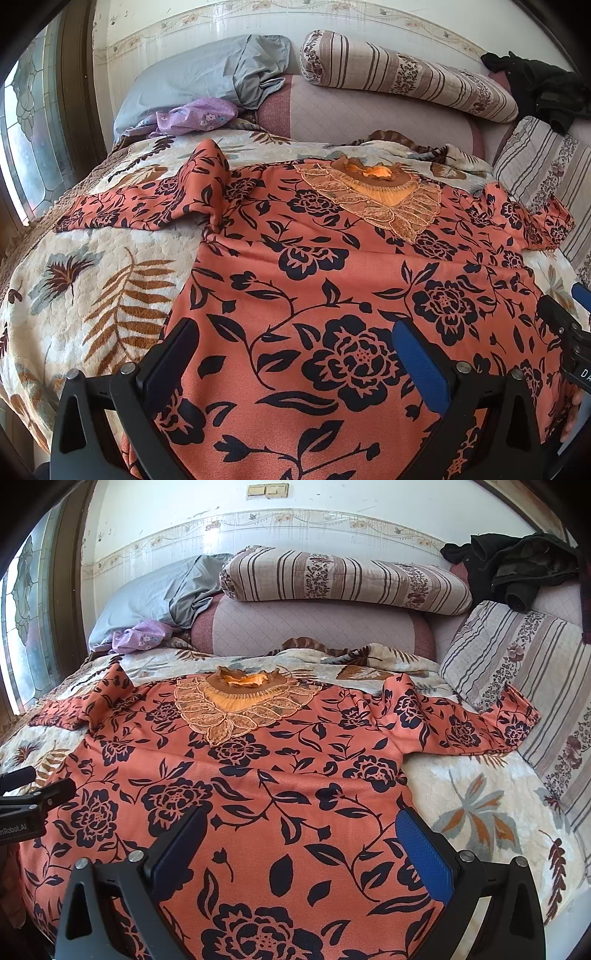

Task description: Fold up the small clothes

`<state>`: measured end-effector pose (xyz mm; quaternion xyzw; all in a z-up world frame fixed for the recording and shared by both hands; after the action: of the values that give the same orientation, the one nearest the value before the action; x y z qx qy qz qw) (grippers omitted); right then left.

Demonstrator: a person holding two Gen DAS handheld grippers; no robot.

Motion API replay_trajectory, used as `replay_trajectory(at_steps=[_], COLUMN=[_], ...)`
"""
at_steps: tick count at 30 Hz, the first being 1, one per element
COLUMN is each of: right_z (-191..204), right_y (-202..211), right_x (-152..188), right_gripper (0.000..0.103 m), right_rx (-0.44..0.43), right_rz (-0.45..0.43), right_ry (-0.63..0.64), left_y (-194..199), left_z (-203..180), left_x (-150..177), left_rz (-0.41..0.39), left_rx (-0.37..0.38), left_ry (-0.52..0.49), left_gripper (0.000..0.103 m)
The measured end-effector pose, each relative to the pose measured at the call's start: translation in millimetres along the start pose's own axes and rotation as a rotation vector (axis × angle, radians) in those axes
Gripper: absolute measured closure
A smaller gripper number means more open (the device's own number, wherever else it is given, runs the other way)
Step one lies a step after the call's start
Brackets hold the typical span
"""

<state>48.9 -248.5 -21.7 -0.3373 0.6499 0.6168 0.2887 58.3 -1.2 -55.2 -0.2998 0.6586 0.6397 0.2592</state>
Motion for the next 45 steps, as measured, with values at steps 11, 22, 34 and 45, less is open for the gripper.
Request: replay_trajectory(at_steps=[11, 22, 34, 45], right_z=[0.0, -8.4, -256.5, -431.5], right_y=[0.4, 1.2, -39.8, -128.3], right_x=[0.0, -4.8, -38.0, -68.5], right_gripper=[0.000, 0.000, 0.004, 0.034], right_rx=[0.001, -0.082, -0.156, 0.275], right_rz=[0.000, 0.043, 0.035, 0.106], right_ry=[0.000, -0.088, -0.805, -0.629], left_y=[0.5, 3.2, -20.4, -51.2], left_z=[-0.2, 6.5, 10.4, 3.7], left_x=[-2.0, -4.3, 9.6, 17.3], left_rz=[-0.017, -0.011, 0.096, 0.157], left_rx=[0.002, -0.007, -0.091, -0.092], left_ry=[0.000, 0.011, -0.034, -0.015], left_gripper=[0.000, 0.000, 0.000, 0.000])
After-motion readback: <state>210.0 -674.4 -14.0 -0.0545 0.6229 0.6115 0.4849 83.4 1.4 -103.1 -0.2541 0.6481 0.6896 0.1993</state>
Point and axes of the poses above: each gripper's, at about its wrist camera, not at the fingertips, and y roughly against the way its jaws point, z to its left, x to its underside, the point moved 8 cm from there along -y, roughly the way its jaws point, and after that the axes turned 1 degree about y, right-handed, at the moved point
